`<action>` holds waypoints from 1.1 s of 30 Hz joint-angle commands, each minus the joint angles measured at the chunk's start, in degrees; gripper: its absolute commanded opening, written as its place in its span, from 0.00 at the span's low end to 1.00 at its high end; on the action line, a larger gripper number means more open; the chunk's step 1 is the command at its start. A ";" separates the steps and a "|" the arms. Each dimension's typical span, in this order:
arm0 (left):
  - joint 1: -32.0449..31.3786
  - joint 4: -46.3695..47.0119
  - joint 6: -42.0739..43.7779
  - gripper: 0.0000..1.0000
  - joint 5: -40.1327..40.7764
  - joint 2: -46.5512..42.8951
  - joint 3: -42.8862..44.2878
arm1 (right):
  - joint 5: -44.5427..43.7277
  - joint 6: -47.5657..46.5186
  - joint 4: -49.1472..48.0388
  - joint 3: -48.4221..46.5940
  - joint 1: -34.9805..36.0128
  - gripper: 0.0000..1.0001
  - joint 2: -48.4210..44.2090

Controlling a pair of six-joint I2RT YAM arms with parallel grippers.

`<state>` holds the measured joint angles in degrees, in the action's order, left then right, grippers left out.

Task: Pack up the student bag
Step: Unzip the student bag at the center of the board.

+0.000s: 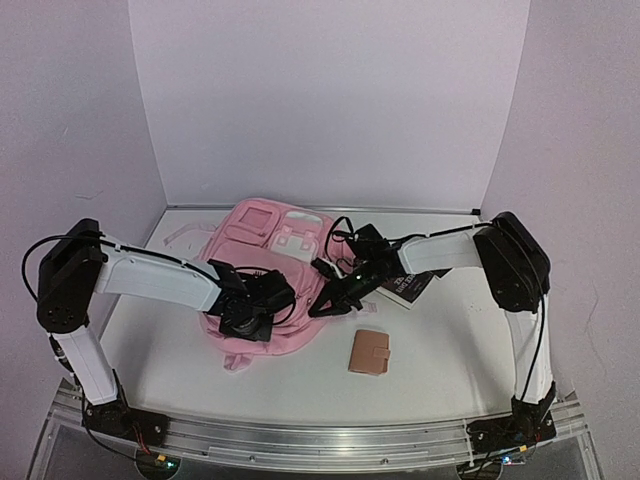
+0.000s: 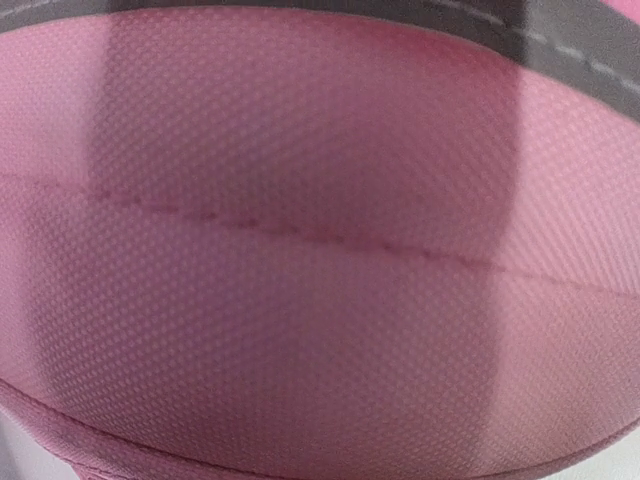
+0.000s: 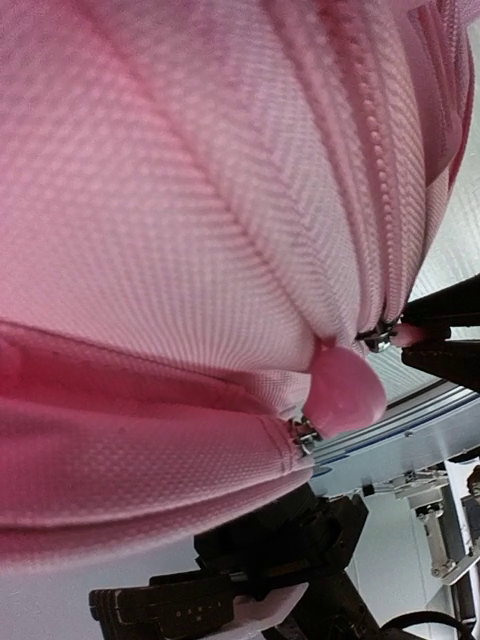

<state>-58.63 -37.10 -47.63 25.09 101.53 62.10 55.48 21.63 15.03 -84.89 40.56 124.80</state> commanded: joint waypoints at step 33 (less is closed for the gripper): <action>-3.62 6.04 3.82 0.63 -8.06 -0.94 8.72 | -4.62 -7.41 0.62 -3.32 -7.54 0.64 -3.13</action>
<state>-62.59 -29.36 -40.31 18.54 98.56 70.81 50.10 14.61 14.67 -84.86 32.25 117.58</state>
